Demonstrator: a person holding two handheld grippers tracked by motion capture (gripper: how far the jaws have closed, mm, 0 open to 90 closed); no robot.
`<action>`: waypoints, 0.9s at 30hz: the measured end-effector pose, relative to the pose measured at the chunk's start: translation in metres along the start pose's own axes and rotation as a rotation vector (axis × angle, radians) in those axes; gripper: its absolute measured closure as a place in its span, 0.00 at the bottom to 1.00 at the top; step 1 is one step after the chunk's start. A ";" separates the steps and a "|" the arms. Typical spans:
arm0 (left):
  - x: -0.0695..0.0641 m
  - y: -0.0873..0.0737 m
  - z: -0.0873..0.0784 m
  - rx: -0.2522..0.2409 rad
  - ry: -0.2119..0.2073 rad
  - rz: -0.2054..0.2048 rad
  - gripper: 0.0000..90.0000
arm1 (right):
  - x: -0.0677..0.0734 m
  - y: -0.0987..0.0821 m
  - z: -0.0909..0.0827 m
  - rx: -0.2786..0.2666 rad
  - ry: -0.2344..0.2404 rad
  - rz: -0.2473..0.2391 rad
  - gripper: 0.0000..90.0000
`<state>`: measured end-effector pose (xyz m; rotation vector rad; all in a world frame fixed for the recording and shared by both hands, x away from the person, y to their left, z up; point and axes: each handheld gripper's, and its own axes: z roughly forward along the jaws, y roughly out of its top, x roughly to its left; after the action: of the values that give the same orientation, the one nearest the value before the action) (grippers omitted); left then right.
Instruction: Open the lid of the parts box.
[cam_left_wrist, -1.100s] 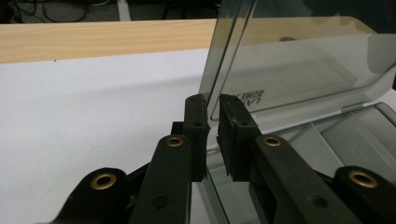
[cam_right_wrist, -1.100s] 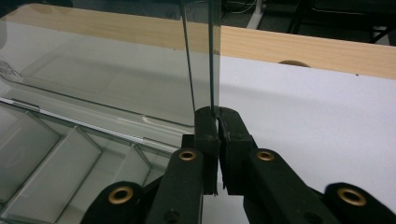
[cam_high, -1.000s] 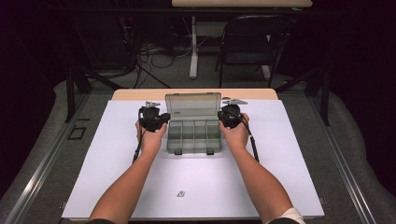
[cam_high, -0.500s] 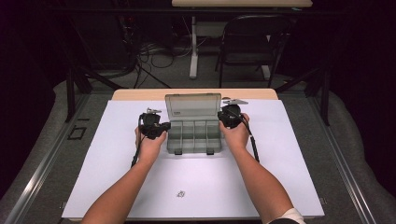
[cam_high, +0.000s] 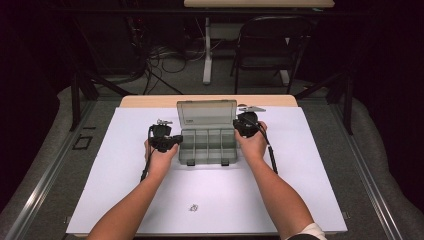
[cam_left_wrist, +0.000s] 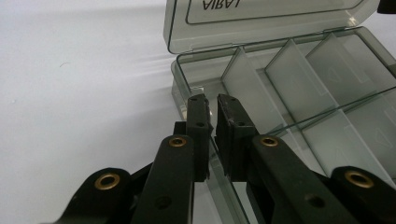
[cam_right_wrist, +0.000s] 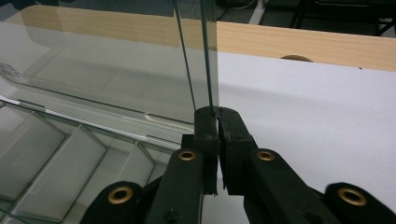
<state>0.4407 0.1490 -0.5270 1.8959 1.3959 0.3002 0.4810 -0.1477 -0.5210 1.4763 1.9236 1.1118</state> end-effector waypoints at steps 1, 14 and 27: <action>0.000 -0.001 0.001 -0.002 0.003 0.000 0.93 | 0.000 0.000 0.000 -0.001 0.002 0.003 0.97; 0.002 -0.001 0.002 -0.005 -0.006 0.007 0.95 | 0.001 -0.003 -0.003 -0.004 -0.003 -0.002 0.97; 0.001 -0.001 0.002 -0.009 0.000 0.025 0.95 | -0.002 -0.003 0.002 -0.024 -0.001 0.006 0.97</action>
<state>0.4415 0.1494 -0.5294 1.9074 1.3690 0.3181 0.4815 -0.1489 -0.5251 1.4698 1.9001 1.1332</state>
